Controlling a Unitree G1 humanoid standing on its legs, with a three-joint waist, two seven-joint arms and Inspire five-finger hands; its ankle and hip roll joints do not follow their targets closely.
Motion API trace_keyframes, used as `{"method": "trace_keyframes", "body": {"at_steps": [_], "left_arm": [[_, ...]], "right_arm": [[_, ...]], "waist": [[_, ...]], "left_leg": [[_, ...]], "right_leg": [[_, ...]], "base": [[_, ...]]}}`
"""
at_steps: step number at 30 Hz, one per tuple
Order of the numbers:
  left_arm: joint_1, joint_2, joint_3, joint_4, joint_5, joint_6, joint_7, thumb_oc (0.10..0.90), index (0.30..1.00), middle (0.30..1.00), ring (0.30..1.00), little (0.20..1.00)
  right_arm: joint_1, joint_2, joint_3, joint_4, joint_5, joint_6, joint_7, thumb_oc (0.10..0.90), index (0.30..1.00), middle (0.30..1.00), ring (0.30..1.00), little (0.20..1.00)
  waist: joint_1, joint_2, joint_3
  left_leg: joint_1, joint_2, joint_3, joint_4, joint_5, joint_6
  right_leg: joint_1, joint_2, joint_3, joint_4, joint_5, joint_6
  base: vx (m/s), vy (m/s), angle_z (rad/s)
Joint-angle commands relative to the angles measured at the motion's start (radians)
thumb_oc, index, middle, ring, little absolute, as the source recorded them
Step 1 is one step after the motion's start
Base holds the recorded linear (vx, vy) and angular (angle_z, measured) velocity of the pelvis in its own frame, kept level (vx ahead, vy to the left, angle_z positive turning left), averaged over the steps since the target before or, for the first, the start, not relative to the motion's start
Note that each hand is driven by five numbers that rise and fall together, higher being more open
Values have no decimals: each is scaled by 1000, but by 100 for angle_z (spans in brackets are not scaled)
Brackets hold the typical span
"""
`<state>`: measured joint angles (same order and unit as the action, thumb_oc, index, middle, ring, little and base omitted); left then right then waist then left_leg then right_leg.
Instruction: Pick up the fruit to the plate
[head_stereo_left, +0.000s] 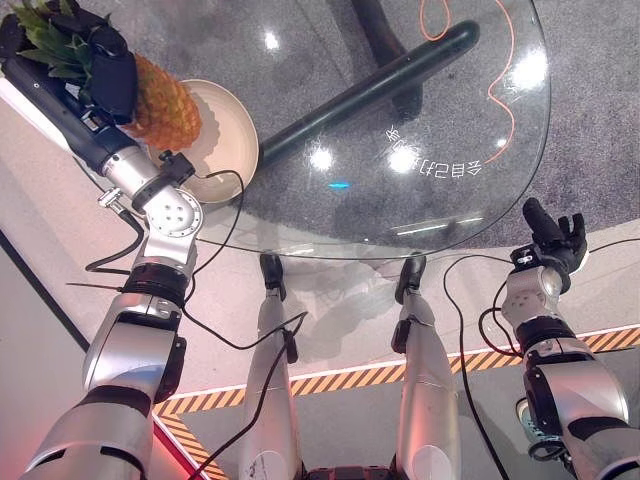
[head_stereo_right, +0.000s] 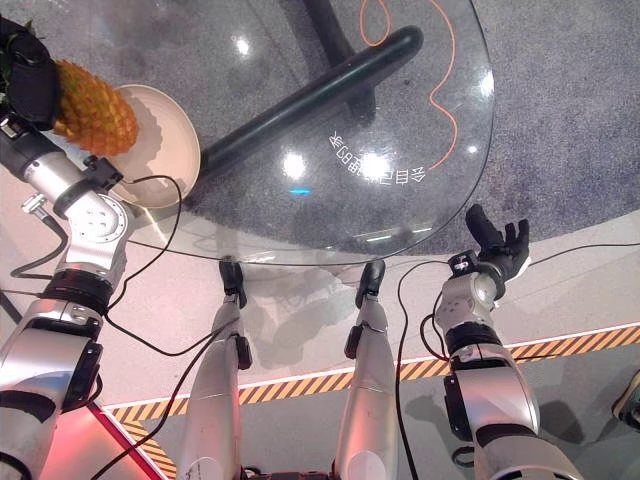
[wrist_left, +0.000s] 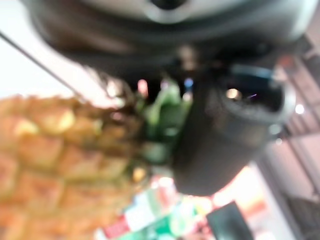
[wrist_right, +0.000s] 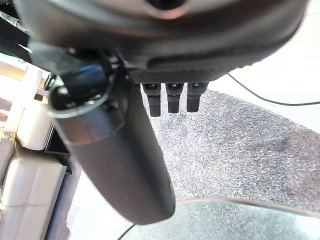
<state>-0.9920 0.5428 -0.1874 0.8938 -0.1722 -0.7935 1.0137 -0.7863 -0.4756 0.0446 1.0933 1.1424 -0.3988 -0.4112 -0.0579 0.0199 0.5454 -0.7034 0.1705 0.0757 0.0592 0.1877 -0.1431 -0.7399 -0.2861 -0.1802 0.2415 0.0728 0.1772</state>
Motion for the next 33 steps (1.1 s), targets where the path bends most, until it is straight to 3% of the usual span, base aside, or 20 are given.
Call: {"method": "trace_keyframes", "body": {"at_steps": [1, 13, 33], "left_arm": [[-164, 113, 42, 13, -7, -146, 65, 100, 300, 300, 300, 200], [-198, 112, 45, 63, 26, -178, 130, 100, 300, 300, 300, 200], [-202, 96, 28, 100, -3, -185, 73, 100, 300, 300, 300, 200]], "right_arm": [[-11, -61, -13, 25, 7, -76, -16, 800, 900, 900, 900, 900], [-22, -58, 3, 24, 14, -80, -6, 800, 900, 900, 900, 900], [-33, -41, 12, 28, 12, -95, 0, 800, 900, 900, 900, 900]], "waist": [[23, -55, -25], [18, -71, -25], [16, -80, -25]], "left_leg": [[-31, 27, 10, 127, -77, -9], [-45, 29, 11, 138, -82, -10], [-52, 29, 9, 143, -93, -11]], "right_leg": [[7, 26, -14, -20, 21, -7], [-1, 30, -13, -18, 19, -10], [-2, 37, -16, -21, 14, -8]], "base": [[0, 0, 0], [0, 0, 0], [0, 0, 0]]}}
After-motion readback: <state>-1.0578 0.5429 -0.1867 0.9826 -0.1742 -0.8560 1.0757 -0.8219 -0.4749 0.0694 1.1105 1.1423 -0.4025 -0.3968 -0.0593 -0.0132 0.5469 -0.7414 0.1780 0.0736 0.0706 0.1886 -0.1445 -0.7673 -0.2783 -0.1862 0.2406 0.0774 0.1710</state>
